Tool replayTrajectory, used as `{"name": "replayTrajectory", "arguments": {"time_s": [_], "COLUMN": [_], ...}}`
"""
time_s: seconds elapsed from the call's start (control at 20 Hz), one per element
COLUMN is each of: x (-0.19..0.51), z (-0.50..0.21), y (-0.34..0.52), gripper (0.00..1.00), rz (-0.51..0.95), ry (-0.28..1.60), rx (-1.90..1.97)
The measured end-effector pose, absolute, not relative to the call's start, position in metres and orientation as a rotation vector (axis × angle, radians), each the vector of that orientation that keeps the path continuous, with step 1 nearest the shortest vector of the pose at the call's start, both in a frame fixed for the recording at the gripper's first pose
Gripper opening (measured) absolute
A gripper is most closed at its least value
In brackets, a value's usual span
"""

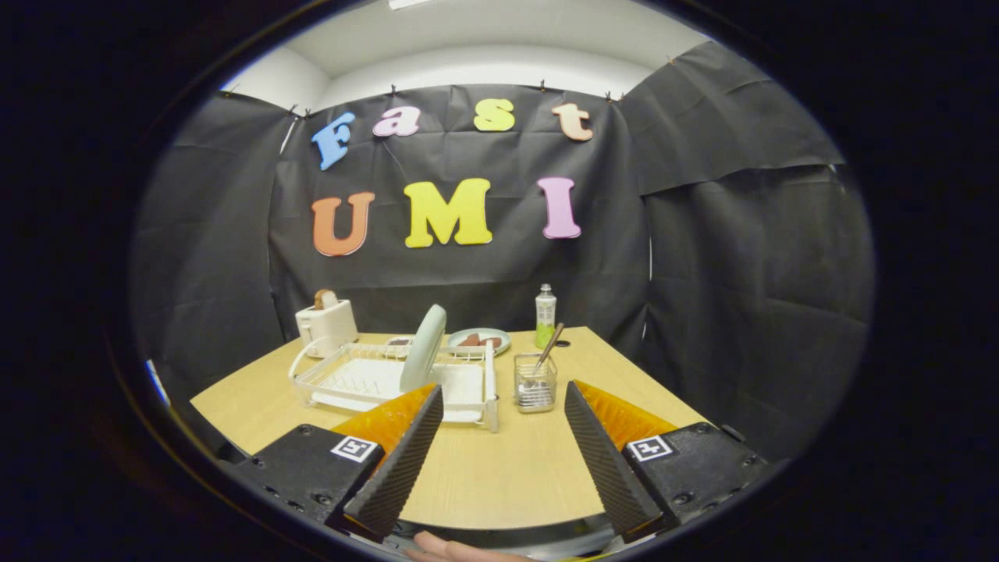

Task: Take the plate from the dish rack, then take the spoon from the basket and place it into the plate.

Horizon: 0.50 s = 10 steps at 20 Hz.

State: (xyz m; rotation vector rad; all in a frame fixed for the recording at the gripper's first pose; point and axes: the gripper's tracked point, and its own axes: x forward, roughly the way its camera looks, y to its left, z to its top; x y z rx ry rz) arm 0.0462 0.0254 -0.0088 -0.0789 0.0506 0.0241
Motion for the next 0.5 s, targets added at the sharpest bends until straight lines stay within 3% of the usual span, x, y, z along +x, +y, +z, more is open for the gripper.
{"name": "replayTrajectory", "arguments": {"time_s": [0.5], "x": [0.146], "z": [0.054], "y": [0.058], "gripper": [1.00], "rz": [0.044], "ry": [0.182], "rx": [-0.143]}}
